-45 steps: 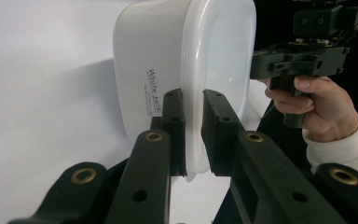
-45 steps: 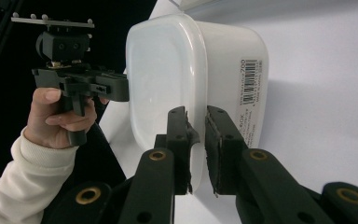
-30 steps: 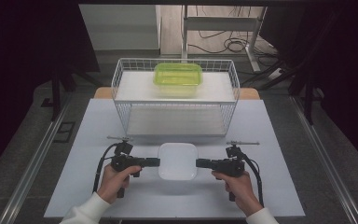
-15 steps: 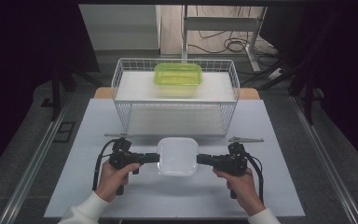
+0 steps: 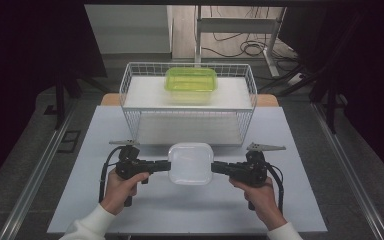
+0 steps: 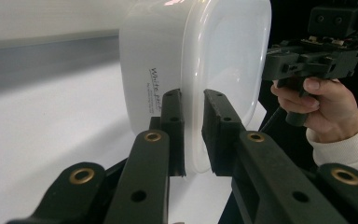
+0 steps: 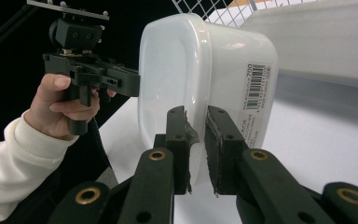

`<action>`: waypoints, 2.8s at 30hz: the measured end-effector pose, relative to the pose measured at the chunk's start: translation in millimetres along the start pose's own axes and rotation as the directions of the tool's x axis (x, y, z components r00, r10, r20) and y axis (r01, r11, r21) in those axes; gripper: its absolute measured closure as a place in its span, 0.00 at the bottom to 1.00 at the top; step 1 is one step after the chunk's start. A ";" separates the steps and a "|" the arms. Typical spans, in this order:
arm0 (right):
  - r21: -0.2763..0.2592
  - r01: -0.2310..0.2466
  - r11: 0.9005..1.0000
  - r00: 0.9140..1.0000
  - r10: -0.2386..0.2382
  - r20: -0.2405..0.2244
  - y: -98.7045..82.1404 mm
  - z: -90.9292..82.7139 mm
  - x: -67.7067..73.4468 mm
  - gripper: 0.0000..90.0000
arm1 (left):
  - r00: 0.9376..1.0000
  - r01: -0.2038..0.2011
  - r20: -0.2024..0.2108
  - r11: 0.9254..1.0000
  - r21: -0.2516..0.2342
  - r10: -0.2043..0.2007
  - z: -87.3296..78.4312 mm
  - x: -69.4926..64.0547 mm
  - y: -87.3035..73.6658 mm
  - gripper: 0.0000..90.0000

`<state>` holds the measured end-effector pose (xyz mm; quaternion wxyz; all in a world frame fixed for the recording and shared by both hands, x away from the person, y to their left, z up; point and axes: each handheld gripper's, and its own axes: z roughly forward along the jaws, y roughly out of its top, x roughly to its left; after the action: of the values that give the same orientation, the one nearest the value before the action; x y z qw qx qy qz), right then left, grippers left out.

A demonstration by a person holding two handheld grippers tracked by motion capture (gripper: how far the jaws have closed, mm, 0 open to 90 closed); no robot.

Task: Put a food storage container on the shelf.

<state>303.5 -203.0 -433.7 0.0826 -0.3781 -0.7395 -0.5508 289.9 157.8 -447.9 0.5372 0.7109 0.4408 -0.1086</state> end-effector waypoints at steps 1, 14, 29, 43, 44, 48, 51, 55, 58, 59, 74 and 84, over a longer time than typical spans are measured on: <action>-0.003 0.006 1.000 1.000 -0.006 0.000 0.8 -0.3 0.4 0.88 | 1.000 -0.004 0.002 1.000 -0.001 0.004 -0.5 -0.5 1.1 0.88; -0.042 0.052 0.998 0.999 -0.052 -0.004 22.8 -8.6 9.0 0.88 | 0.999 -0.049 0.005 0.998 -0.032 0.049 -9.2 -12.1 27.3 0.88; -0.074 0.101 0.992 0.995 -0.102 -0.011 66.5 -16.7 22.5 0.88 | 0.996 -0.087 0.009 0.993 -0.077 0.088 -26.8 -28.3 65.6 0.88; -0.117 0.133 0.984 0.991 -0.135 -0.007 102.3 -21.8 29.6 0.88 | 0.993 -0.116 0.012 0.987 -0.114 0.118 -39.2 -39.6 100.6 0.88; -0.121 0.134 0.984 0.991 -0.136 -0.008 104.9 -22.2 30.3 0.88 | 0.993 -0.114 0.014 0.987 -0.117 0.117 -39.7 -39.6 102.4 0.88; -0.126 0.143 0.982 0.989 -0.145 -0.002 115.3 -22.7 32.6 0.88 | 0.993 -0.115 0.015 0.985 -0.127 0.118 -42.2 -39.7 113.3 0.88; -0.132 0.149 0.980 0.989 -0.151 -0.003 124.6 -23.0 34.0 0.88 | 0.993 -0.118 0.013 0.984 -0.134 0.120 -44.5 -40.5 121.9 0.88; -0.143 0.152 0.978 0.988 -0.155 -0.012 136.7 -23.5 35.7 0.88 | 0.992 -0.124 0.010 0.982 -0.144 0.126 -48.7 -41.1 136.2 0.88; -0.150 0.149 0.977 0.988 -0.153 -0.016 146.4 -22.5 35.2 0.88 | 0.992 -0.123 0.007 0.982 -0.146 0.125 -50.4 -40.7 146.0 0.88; -0.150 0.149 0.977 0.988 -0.153 -0.016 149.8 -22.3 34.5 0.88 | 0.992 -0.125 0.005 0.981 -0.145 0.127 -50.9 -40.9 149.8 0.88; -0.170 0.131 0.977 0.990 -0.136 -0.020 200.7 -16.2 22.8 0.88 | 0.994 -0.110 0.003 0.982 -0.156 0.112 -52.8 -31.2 201.9 0.88; -0.169 0.099 0.981 0.994 -0.105 -0.025 224.3 -8.4 7.9 0.88 | 0.996 -0.086 0.007 0.984 -0.159 0.089 -48.9 -18.1 221.0 0.88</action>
<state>441.3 -182.6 -257.6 0.0345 -0.3360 -0.7074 -0.6208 427.9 183.1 -269.4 0.5993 0.6839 0.4124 -0.0547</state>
